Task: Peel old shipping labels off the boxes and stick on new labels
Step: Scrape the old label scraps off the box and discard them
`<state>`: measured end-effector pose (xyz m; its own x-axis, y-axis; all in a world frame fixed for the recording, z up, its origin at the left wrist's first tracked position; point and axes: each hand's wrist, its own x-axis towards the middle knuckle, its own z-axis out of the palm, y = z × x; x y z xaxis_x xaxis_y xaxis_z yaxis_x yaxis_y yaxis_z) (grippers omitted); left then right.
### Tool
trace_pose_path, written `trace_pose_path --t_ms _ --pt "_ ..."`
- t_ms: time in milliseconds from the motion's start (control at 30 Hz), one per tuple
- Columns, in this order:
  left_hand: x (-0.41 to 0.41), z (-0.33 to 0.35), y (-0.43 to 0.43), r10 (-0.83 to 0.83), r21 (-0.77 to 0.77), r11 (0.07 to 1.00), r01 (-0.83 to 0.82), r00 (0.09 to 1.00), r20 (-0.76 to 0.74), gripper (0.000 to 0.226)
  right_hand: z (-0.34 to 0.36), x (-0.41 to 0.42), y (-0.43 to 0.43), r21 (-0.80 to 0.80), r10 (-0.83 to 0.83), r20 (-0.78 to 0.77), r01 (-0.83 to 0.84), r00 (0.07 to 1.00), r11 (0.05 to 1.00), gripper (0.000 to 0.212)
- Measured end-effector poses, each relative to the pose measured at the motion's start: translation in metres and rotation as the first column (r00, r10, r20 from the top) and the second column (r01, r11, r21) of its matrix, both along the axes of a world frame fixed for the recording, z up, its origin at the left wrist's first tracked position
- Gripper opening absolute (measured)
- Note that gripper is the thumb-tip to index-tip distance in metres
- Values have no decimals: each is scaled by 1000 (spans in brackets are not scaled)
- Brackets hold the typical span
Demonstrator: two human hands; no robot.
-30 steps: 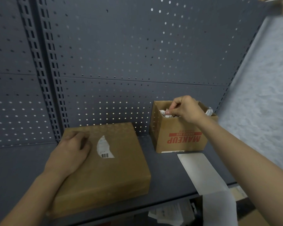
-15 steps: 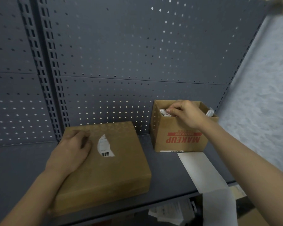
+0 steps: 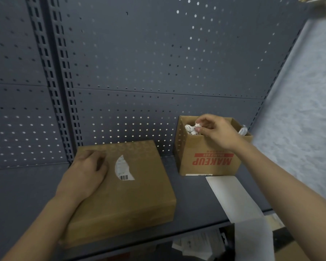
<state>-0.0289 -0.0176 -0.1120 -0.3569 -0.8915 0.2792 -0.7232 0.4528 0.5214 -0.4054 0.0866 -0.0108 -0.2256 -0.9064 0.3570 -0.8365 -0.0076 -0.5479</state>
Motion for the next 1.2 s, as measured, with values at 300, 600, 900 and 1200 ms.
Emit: trace_pose_path --t_ms 300,600,900,1200 --pt "0 0 0 8 24 1000 -8 1000 15 33 8 11 3 222 -60 -189 102 980 970 56" --pt "-1 0 0 20 19 1000 -20 1000 15 33 8 14 -4 367 -114 -360 253 926 895 56" --pt "0 1 0 0 9 1000 0 1000 10 33 10 11 -1 265 -59 -133 93 989 960 39" --pt "1 2 2 1 4 1000 -1 1000 12 33 9 14 -1 66 -95 26 93 995 993 20"
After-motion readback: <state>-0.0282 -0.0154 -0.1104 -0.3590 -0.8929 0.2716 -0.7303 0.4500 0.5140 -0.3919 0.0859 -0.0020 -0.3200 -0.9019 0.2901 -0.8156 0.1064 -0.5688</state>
